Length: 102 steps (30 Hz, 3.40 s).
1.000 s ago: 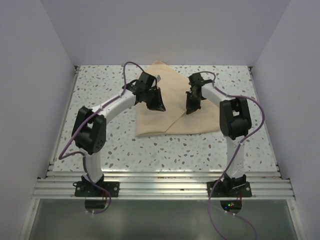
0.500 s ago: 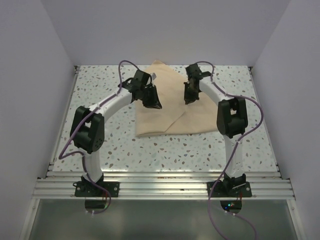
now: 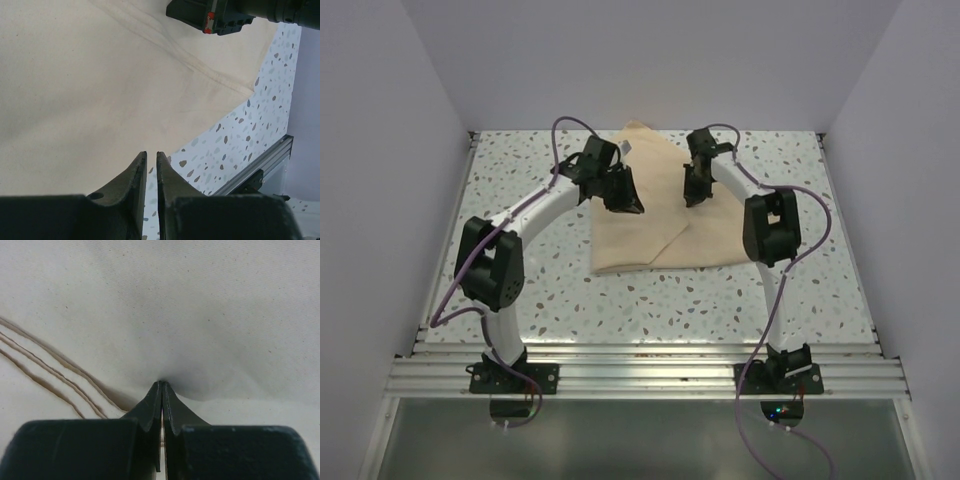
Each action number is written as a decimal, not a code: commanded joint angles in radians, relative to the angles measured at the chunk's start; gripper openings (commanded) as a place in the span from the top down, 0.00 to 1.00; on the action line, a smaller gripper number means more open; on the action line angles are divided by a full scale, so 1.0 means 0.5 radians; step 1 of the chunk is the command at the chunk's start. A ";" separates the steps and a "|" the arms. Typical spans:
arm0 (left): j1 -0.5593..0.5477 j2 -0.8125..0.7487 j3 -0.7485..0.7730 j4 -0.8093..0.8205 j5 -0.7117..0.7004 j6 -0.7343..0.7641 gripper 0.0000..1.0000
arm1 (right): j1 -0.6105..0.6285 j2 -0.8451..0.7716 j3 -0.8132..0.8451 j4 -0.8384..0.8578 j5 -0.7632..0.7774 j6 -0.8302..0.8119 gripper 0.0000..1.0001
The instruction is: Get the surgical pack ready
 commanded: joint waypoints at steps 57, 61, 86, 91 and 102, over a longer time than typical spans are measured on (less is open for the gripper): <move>0.037 0.072 0.053 0.015 0.149 0.086 0.84 | -1.216 -0.840 -1.324 0.618 -0.448 0.033 1.00; 0.202 0.035 0.035 -0.105 0.029 0.141 0.86 | -1.173 -1.009 -1.263 0.536 -0.475 0.104 1.00; 0.727 0.016 -0.545 -0.007 -0.125 0.218 0.87 | 0.336 -0.727 0.117 0.146 -0.389 0.304 1.00; 0.721 0.020 -0.597 0.054 -0.045 0.181 0.87 | 0.481 -0.610 0.241 0.143 -0.340 0.350 1.00; 0.721 -0.027 -0.647 0.067 -0.030 0.184 0.87 | 0.631 -0.383 0.342 0.235 -0.374 0.503 1.00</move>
